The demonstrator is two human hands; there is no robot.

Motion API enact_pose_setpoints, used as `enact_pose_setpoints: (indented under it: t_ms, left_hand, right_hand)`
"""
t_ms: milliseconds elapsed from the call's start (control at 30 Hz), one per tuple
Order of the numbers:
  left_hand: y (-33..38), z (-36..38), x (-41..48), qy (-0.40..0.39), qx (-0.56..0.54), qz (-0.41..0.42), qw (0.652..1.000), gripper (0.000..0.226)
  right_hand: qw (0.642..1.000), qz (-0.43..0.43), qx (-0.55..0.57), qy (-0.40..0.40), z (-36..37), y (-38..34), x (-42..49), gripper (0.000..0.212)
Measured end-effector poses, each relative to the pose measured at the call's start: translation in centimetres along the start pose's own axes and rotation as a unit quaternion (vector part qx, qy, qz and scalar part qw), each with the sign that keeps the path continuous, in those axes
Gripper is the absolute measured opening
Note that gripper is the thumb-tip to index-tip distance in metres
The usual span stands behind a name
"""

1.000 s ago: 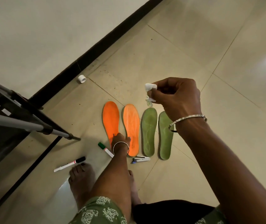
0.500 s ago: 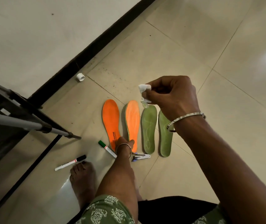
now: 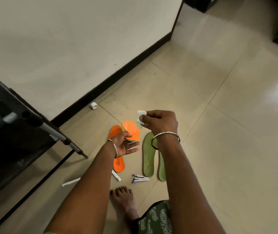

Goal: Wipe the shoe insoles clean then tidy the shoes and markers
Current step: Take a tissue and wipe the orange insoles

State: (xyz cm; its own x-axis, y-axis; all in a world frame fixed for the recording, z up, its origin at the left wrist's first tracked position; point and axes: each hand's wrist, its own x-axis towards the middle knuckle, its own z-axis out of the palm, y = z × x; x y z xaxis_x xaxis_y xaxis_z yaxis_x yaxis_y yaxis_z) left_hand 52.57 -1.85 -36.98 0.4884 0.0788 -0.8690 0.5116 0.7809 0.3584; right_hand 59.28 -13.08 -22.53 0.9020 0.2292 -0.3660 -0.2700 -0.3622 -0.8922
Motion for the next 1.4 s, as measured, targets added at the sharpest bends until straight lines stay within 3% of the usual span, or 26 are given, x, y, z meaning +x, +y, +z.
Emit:
enact_pose_setpoints:
  t_ms: [167,367,500,600,800,933,1200,1300,1400]
  left_hand:
    - [4.2,1.4,-8.5,0.076,0.052,0.092,0.992,0.011]
    - [3.9,1.4,-16.3,0.14,-0.021,0.186,0.972,0.015]
    - [1.8,1.2,-17.3,0.14,-0.082,0.228,0.96,0.013]
    - [1.9,1.0,-16.8,0.129,-0.121,0.232,0.957,0.016]
    - [4.1,1.1,-15.7,0.08,-0.089,0.235,0.964,0.012]
    - [5.4,0.8,-15.4,0.039,-0.063,0.25,0.965,0.01]
    - [7.0,-0.1,-15.8,-0.003,-0.137,0.258,0.956,0.045]
    - [7.1,-0.1,-15.9,-0.079,-0.192,0.235,0.95,0.08]
    - [7.2,0.1,-16.1,-0.133,-0.219,0.242,0.936,0.088]
  right_hand:
    - [0.982,0.067,0.174,-0.012,-1.2,-1.0,-1.9,0.018]
    - [0.942,0.09,0.31,-0.095,-1.3,-2.1,-4.7,0.03]
    - [0.945,0.067,0.296,-0.118,-0.5,-2.3,-4.3,0.024]
    - [0.967,0.044,0.225,-0.114,-0.1,-2.4,-3.2,0.018]
    - [0.959,0.06,0.227,-0.157,0.9,-2.7,-1.3,0.028]
    - [0.971,-0.004,0.17,-0.165,1.5,-2.8,-0.1,0.02]
    - [0.953,-0.122,0.16,-0.226,1.2,-3.4,0.4,0.019]
    - [0.939,-0.146,0.165,-0.266,1.2,-3.6,0.1,0.02]
    - [0.93,-0.164,0.137,-0.299,1.7,-3.5,-0.3,0.021]
